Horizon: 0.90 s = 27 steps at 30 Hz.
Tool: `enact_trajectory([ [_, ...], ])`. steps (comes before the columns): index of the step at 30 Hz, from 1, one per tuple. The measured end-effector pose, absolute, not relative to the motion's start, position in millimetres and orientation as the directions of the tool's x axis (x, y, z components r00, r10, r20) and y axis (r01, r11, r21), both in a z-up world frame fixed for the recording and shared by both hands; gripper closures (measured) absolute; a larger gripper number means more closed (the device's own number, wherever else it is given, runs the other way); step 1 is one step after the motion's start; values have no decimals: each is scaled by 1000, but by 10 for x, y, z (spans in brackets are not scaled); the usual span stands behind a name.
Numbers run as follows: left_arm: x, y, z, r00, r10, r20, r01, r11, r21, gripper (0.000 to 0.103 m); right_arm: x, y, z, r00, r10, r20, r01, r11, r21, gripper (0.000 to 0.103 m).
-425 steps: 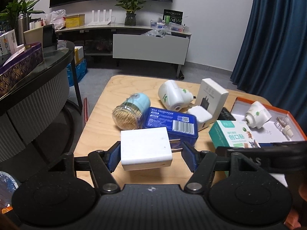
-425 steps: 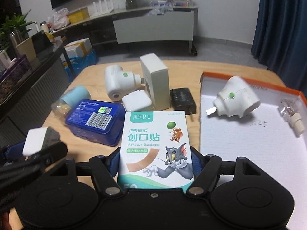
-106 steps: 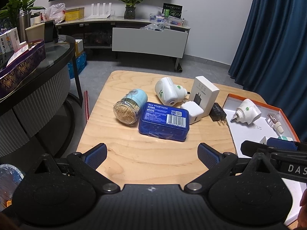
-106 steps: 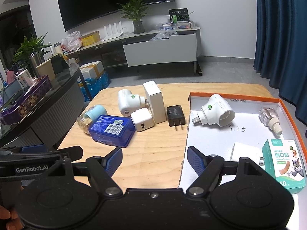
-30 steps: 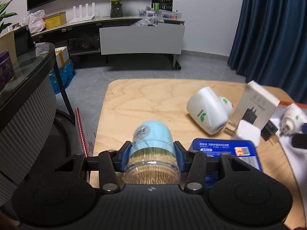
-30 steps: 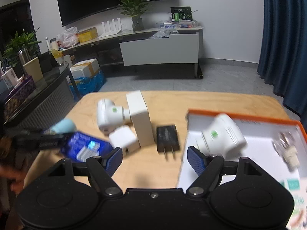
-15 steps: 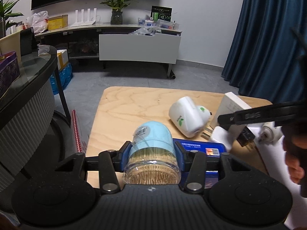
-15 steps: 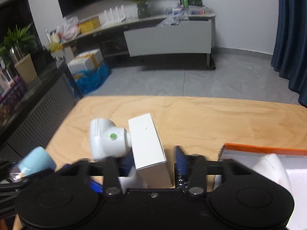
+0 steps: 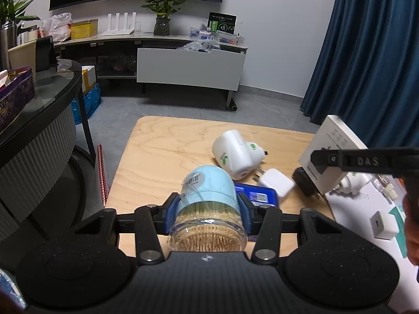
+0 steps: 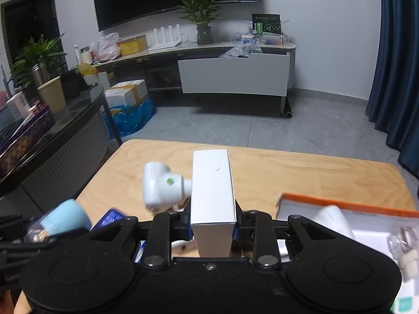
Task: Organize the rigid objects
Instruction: 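Carry toothpick jar with left gripper while right gripper carries white box over orange-rimmed box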
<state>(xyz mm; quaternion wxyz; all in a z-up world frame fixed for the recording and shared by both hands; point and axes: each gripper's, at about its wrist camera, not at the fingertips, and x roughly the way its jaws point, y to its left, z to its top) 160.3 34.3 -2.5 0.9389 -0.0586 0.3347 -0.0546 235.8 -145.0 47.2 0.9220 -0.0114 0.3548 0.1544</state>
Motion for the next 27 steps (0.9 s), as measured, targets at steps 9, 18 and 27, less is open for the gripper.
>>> enact_trajectory([
  [9,1335,150,114,775,-170,-608,82,982,-171,55,1766,-1566,643,717,235,-656,-259,964,62,70],
  [18,1076,-59,188,775,-206,-597,126,977,-173,55,1289,-1726,747,732,204,-650,-230,972,45,70],
  [27,885,-262,227,769,-245,-590,179,969,-170,55,886,-1968,740,742,170,-649,-185,982,45,70],
])
